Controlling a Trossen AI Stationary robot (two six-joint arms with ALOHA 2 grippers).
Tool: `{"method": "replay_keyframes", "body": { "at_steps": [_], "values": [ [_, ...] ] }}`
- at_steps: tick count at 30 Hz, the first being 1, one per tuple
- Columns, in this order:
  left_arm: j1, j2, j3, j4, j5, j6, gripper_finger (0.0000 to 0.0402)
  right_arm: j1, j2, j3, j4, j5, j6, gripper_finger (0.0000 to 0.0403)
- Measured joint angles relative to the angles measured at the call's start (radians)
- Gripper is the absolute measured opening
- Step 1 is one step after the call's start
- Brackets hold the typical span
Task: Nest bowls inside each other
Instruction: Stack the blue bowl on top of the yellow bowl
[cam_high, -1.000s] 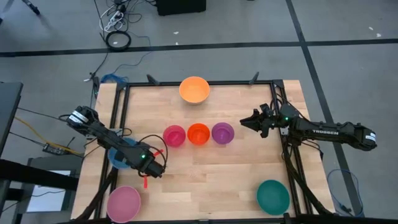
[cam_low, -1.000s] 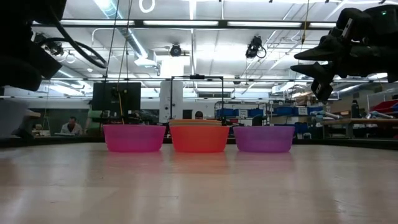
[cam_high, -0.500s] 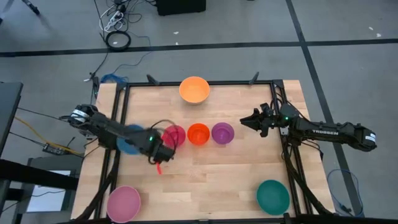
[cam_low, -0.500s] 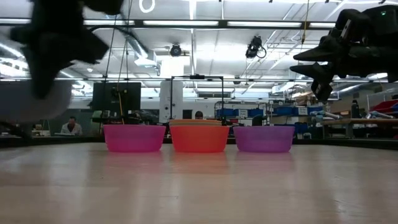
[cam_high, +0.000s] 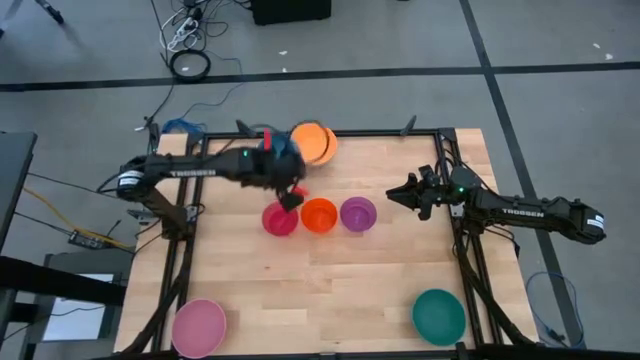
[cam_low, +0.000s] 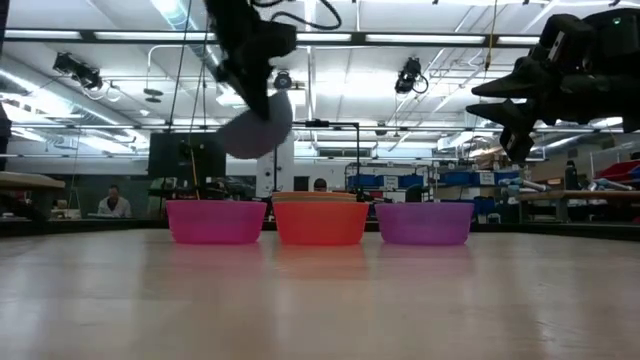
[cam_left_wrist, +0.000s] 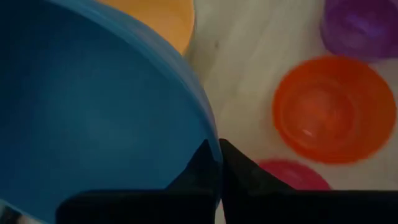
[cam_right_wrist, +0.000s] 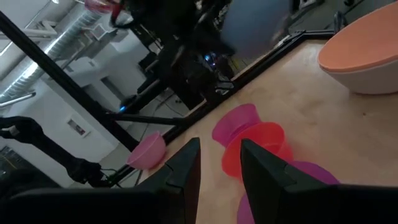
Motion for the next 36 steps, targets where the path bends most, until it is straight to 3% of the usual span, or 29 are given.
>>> {"method": "replay_keyframes", "body": {
  "at_steps": [5, 10, 25, 36],
  "values": [
    [0.142, 0.059, 0.000, 0.079, 0.125, 0.190, 0.0006, -0.001, 0.000, 0.000, -0.001, -0.003, -0.008, 0.0103],
    [0.211, 0.175, 0.025, 0.097, 0.199, 0.321, 0.0006, -0.003, 0.001, 0.000, 0.007, -0.004, -0.016, 0.0103],
    [0.224, 0.475, 0.536, 0.007, 0.254, 0.531, 0.0006, -0.003, 0.001, 0.000, -0.008, -0.006, -0.024, 0.0103],
    [0.234, 0.646, 0.651, 0.007, 0.314, 0.580, 0.0007, -0.003, 0.001, 0.000, -0.007, -0.014, -0.026, 0.0103]
  ]
}}
